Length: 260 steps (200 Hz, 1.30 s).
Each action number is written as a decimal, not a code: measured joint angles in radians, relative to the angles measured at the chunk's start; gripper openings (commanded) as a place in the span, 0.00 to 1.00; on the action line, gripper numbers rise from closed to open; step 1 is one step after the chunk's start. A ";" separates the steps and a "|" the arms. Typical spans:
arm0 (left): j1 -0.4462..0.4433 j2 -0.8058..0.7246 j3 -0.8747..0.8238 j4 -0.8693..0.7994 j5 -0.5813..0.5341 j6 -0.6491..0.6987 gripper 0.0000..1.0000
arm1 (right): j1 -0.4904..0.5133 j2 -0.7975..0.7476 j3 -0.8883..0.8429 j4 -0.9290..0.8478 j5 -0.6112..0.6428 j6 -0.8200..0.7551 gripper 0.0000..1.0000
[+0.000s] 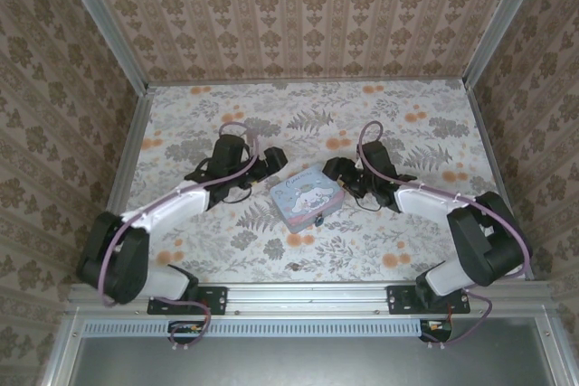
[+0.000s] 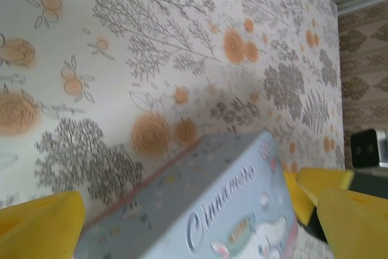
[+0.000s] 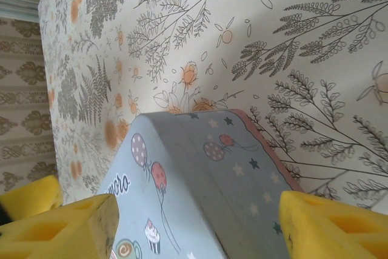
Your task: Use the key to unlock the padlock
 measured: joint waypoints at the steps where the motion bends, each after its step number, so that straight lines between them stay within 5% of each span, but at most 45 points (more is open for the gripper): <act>1: -0.002 -0.004 -0.001 -0.003 0.000 0.000 1.00 | 0.000 -0.001 0.000 -0.001 0.000 -0.002 0.72; 57: -0.180 -0.104 -0.092 -0.094 -0.045 -0.075 1.00 | 0.000 -0.031 -0.012 -0.048 0.002 -0.074 0.72; 113: -0.240 -0.046 -0.103 -0.064 -0.072 -0.138 1.00 | 0.000 -0.031 -0.017 -0.047 -0.017 -0.089 0.71; 260: -0.069 0.159 0.065 0.036 0.004 -0.065 1.00 | 0.012 -0.031 -0.071 0.028 -0.054 -0.014 0.68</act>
